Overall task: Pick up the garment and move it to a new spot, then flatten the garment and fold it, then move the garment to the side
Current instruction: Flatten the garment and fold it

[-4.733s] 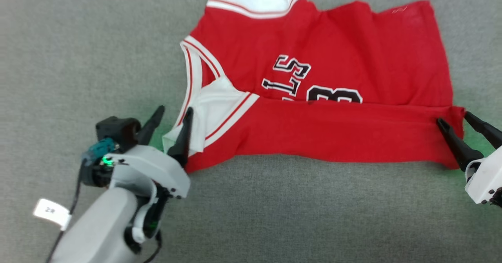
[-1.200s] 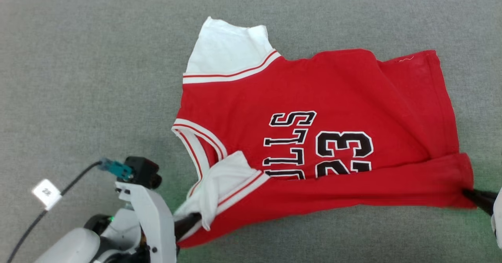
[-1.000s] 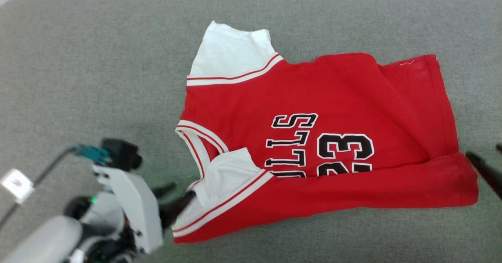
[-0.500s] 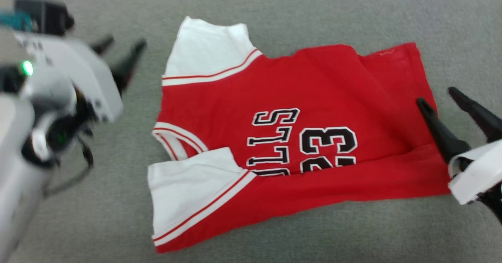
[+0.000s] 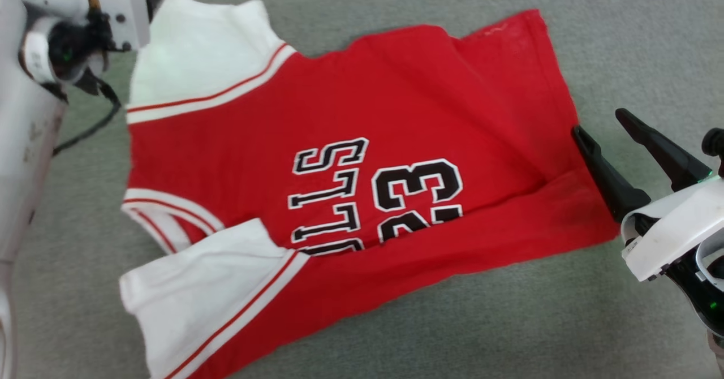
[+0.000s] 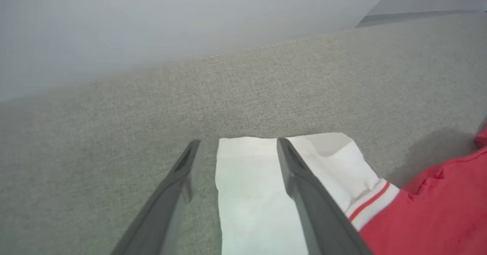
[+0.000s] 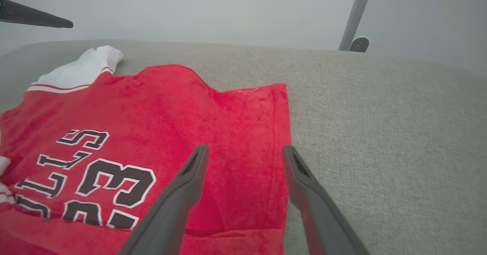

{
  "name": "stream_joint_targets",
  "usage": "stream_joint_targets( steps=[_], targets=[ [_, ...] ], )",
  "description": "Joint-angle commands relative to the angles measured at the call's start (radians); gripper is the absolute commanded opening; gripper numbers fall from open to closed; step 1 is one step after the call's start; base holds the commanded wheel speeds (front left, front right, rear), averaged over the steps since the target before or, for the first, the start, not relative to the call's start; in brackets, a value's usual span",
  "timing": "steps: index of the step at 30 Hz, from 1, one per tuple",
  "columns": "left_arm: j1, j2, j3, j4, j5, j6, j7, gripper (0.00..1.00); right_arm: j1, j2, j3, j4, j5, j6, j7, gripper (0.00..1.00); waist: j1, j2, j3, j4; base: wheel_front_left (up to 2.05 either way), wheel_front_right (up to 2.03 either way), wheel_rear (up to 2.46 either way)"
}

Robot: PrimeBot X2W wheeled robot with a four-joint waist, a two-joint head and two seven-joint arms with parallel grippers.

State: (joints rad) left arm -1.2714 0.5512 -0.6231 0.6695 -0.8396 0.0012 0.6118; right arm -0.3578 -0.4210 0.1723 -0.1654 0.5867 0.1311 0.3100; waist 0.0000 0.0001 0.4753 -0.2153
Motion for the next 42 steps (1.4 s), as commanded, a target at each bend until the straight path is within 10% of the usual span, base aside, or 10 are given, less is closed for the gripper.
stream_joint_targets(
  steps=[1, 12, 13, 14, 15, 32, 42],
  targets=[
    [-0.030, -0.010, -0.002, 0.067, -0.012, -0.004, 0.034, 1.00, -0.019, -0.001, 0.006, 0.006, 0.004, -0.001, -0.013, 1.00, 0.0000, -0.0001, 0.052, -0.059, 0.00, 0.00, 0.00],
    [-0.068, -0.065, -0.036, 0.279, -0.042, -0.031, 0.189, 1.00, -0.038, -0.020, 0.021, 0.037, 0.023, -0.001, -0.018, 1.00, 0.0000, -0.0001, 0.058, -0.073, 0.00, 0.00, 0.00],
    [-0.068, -0.070, -0.041, 0.284, -0.042, -0.044, 0.189, 0.75, -0.044, -0.022, 0.017, 0.040, 0.028, -0.001, -0.014, 1.00, 0.0000, -0.0001, 0.059, -0.070, 0.00, 0.00, 0.00],
    [-0.070, -0.075, -0.040, 0.286, -0.046, -0.053, 0.184, 0.22, -0.052, -0.026, 0.018, 0.041, 0.033, -0.001, -0.009, 1.00, 0.0000, -0.0001, 0.061, -0.067, 0.00, 0.00, 0.00],
    [-0.073, -0.080, -0.036, 0.293, -0.054, -0.058, 0.180, 0.00, -0.065, -0.029, 0.019, 0.044, 0.040, -0.001, -0.001, 1.00, 0.0000, -0.0001, 0.062, -0.064, 0.00, 0.00, 0.00],
    [-0.146, -0.178, -0.061, 0.292, -0.071, -0.124, 0.107, 0.00, -0.596, -0.137, 0.216, 0.407, 0.131, -0.001, 0.439, 1.00, 0.0000, -0.0001, 0.126, 0.056, 0.00, 0.00, 0.00],
    [-0.167, -0.208, -0.081, 0.289, -0.089, -0.130, 0.060, 0.00, -0.772, -0.138, 0.317, 0.599, 0.143, -0.001, 0.518, 1.00, 0.0000, -0.0001, 0.165, 0.109, 0.00, 0.00, 0.00]
  ],
)
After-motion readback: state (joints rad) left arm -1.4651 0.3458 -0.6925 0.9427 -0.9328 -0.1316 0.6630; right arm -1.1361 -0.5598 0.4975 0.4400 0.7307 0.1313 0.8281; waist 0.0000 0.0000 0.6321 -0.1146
